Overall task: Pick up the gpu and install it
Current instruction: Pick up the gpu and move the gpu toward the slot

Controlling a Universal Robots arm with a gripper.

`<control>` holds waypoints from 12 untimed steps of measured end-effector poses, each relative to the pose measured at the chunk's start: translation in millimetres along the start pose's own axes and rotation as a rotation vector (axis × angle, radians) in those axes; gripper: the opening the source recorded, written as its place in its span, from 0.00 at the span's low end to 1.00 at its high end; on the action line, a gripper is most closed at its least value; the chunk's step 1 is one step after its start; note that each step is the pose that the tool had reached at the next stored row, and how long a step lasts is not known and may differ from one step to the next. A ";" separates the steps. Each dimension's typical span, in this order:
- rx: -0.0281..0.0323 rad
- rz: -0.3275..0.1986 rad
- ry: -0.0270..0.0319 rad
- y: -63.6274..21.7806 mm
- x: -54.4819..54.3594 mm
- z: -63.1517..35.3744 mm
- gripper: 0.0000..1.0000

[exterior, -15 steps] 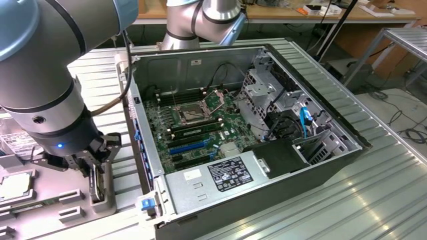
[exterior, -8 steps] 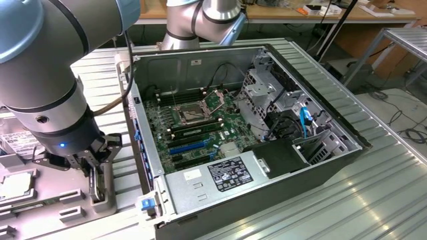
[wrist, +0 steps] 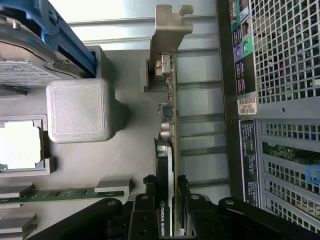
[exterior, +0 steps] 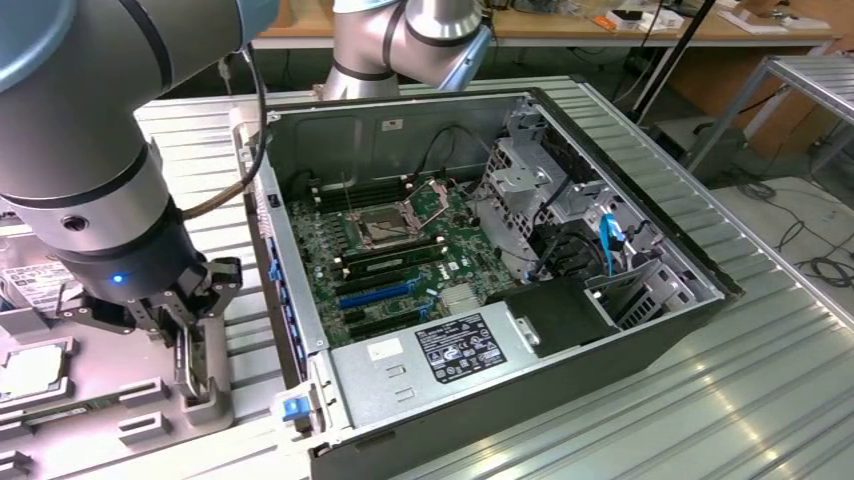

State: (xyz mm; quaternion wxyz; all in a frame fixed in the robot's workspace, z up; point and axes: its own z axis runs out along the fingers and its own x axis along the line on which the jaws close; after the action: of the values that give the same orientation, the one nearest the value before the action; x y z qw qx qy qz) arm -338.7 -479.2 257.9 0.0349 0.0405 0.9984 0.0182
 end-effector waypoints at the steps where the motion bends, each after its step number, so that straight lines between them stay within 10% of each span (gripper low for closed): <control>1: 0.0000 0.000 0.0001 0.2 -0.3 -4.1 0.27; 8: 0.0000 0.000 0.0002 0.9 -1.6 -23.1 0.27; 12: 0.0000 0.000 0.0002 2.4 -4.2 -61.9 0.27</control>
State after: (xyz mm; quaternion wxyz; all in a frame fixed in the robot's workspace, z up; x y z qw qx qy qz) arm -338.7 -479.2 320.0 0.0348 0.0405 0.9984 0.0183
